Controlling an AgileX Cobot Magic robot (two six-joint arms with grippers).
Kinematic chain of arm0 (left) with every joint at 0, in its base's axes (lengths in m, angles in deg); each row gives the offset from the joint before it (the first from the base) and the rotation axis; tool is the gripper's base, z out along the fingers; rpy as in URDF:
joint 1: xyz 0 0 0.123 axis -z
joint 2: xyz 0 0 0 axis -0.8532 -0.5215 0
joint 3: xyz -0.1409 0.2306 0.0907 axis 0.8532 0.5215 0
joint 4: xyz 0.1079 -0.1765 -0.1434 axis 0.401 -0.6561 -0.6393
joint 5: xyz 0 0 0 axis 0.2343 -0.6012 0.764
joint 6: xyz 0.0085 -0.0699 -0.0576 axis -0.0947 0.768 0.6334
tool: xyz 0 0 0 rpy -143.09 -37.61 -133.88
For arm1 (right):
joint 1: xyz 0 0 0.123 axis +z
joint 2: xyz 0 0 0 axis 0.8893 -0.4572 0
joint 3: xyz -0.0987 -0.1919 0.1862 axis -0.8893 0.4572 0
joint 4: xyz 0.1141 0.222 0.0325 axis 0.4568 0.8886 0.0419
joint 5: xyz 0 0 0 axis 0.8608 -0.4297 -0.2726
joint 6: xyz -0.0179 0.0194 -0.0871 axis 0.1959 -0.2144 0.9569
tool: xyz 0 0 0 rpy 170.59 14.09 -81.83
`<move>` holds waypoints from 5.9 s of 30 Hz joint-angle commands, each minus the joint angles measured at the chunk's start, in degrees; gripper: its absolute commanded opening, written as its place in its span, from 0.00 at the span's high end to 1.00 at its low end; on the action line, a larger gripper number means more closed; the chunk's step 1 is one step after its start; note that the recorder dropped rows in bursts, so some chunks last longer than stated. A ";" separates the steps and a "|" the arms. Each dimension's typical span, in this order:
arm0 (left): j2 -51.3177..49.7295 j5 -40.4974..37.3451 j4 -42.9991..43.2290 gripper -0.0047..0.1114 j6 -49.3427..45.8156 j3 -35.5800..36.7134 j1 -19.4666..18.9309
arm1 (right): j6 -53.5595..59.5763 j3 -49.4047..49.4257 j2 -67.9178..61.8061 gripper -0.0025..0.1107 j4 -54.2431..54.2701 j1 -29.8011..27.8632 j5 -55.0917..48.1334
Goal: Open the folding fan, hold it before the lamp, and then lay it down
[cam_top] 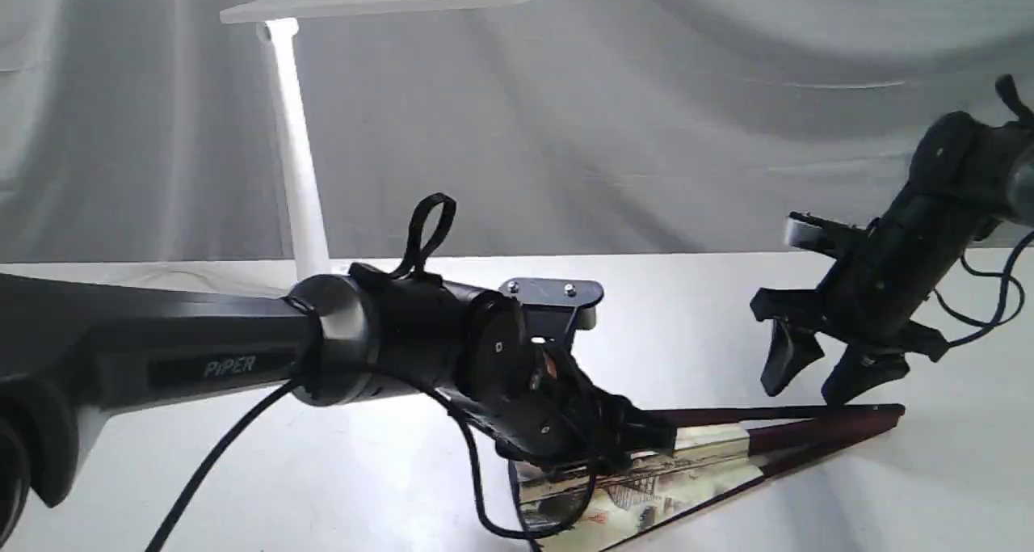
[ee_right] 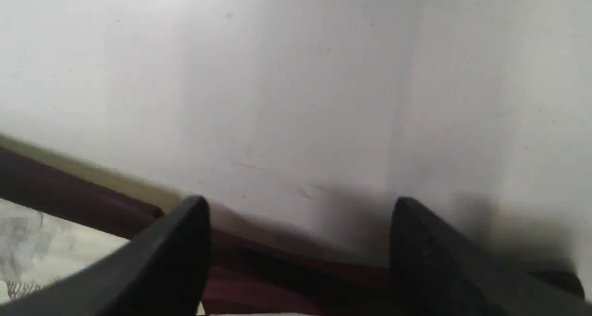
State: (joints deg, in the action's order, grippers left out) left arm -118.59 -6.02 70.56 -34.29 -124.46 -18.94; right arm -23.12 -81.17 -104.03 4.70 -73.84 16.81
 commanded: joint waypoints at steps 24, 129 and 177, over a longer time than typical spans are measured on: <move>-2.26 8.73 1.65 0.51 0.30 0.22 0.99 | 3.13 10.26 4.54 0.47 2.07 -0.28 -0.26; 10.03 -20.34 7.37 0.51 -1.13 4.25 2.64 | 26.31 8.88 -4.90 0.86 27.99 0.24 -0.26; 10.03 -20.43 7.39 0.51 -5.91 4.25 2.64 | 22.54 9.53 5.86 0.98 26.50 0.23 -0.26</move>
State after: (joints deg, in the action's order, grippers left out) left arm -109.61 -26.61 78.13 -39.52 -120.40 -16.57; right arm 0.23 -71.93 -99.93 31.68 -73.50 15.77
